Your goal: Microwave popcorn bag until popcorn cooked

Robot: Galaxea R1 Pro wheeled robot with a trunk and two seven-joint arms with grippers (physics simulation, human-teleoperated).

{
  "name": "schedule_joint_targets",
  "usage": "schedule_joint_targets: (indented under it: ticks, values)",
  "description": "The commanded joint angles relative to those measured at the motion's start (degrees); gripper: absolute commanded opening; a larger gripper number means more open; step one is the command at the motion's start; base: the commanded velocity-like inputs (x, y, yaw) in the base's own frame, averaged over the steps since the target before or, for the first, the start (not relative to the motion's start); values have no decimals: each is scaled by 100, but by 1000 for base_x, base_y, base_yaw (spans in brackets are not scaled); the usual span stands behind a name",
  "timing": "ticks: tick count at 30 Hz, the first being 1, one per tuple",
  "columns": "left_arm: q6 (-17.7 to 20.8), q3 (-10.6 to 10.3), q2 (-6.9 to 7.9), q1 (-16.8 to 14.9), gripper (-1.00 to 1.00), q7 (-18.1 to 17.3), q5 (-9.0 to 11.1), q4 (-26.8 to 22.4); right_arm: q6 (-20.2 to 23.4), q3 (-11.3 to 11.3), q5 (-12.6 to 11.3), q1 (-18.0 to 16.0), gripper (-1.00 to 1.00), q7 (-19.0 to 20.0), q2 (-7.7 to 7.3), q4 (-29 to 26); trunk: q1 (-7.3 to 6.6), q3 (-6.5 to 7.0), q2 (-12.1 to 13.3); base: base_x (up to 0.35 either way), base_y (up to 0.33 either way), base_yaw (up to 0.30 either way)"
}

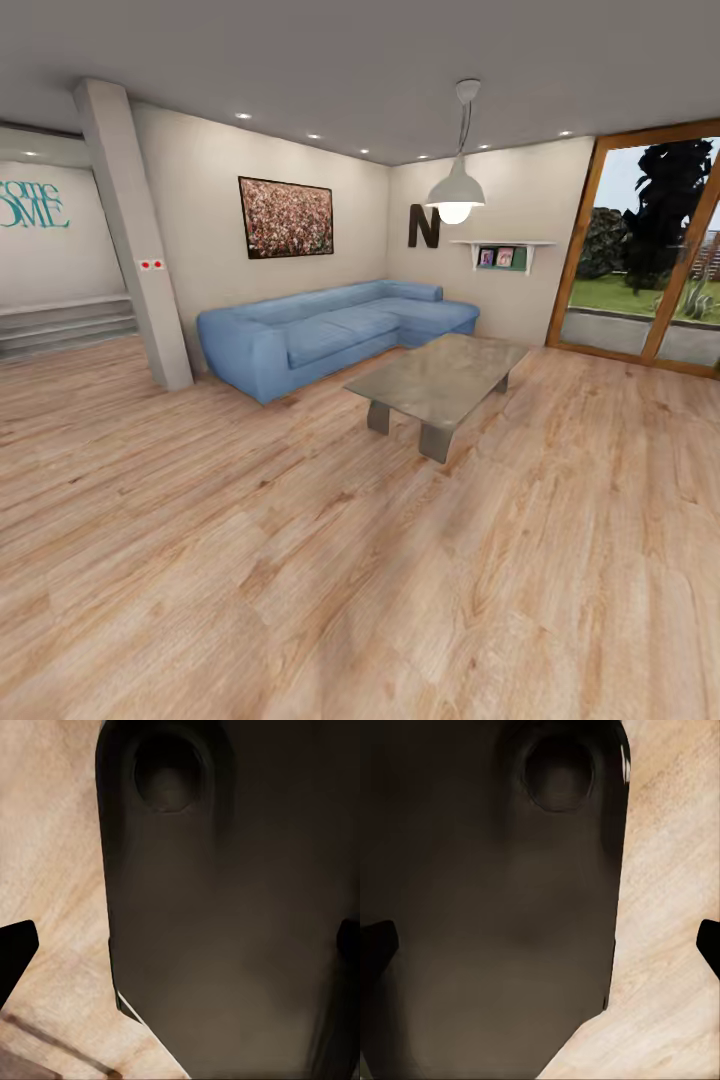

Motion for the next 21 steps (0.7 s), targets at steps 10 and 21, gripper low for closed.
schedule_joint_targets:
  ticks: [10, 21]
  values:
    - [-35, 9, -112, 43, 100, 9, -35, -166, -322, 11, 9, -35, 100, -14, -237, -166, 0, -3, -2, 0, 0, 0]
    - [-35, 9, -114, 43, 100, 9, -35, -167, -675, -17, -9, -36, 100, -18, -237, -184, 0, -3, -2, 0, 0, -180]
